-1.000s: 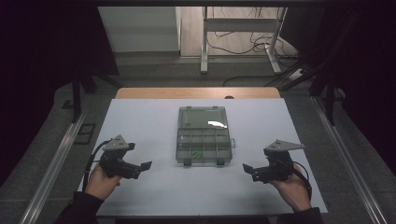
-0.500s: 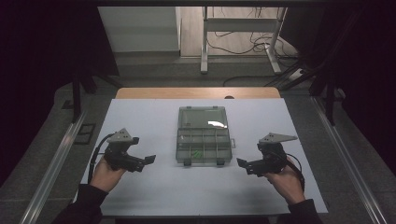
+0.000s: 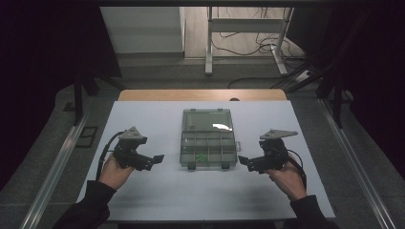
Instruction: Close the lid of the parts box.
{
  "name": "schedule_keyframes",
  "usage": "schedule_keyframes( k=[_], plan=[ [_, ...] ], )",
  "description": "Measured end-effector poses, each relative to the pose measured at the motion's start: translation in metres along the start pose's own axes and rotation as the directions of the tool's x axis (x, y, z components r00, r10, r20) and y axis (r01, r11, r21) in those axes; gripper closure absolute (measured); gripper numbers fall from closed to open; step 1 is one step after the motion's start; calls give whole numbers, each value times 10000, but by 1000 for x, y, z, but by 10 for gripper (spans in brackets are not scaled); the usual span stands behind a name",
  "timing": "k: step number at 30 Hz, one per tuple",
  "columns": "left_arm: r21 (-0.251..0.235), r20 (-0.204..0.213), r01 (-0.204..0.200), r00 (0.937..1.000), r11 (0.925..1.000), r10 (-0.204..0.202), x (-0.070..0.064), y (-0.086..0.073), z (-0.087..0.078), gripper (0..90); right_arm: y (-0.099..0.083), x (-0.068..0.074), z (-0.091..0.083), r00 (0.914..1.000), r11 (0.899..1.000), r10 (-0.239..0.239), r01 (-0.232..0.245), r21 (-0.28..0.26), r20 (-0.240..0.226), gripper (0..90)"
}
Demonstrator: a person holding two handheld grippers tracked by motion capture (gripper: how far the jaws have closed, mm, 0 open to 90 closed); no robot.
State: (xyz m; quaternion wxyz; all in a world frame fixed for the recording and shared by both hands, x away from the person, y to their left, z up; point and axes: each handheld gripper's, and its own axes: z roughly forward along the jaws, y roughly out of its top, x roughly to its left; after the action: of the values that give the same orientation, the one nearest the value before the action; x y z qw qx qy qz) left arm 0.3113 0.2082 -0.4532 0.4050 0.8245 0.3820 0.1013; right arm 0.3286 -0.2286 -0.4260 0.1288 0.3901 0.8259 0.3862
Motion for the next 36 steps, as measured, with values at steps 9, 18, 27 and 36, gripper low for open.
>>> schedule_keyframes(
  k=[9,18,27,36],
  plan=[
    [136,-80,-196,9998,9997,197,2,14,10,7,8,-5,7,9999,10000,73,-74,57,73,0],
    [278,-72,-247,9997,9993,249,3,20,20,7,15,-14,18,9995,9995,175,-181,249,247,0],
    [401,1,-305,9995,9987,305,4,27,28,7,24,-18,31,9990,9990,32,-51,437,453,0],
    [518,83,-355,9994,9980,351,5,35,41,8,33,-23,46,9979,9975,122,-165,681,633,0]
  ],
)
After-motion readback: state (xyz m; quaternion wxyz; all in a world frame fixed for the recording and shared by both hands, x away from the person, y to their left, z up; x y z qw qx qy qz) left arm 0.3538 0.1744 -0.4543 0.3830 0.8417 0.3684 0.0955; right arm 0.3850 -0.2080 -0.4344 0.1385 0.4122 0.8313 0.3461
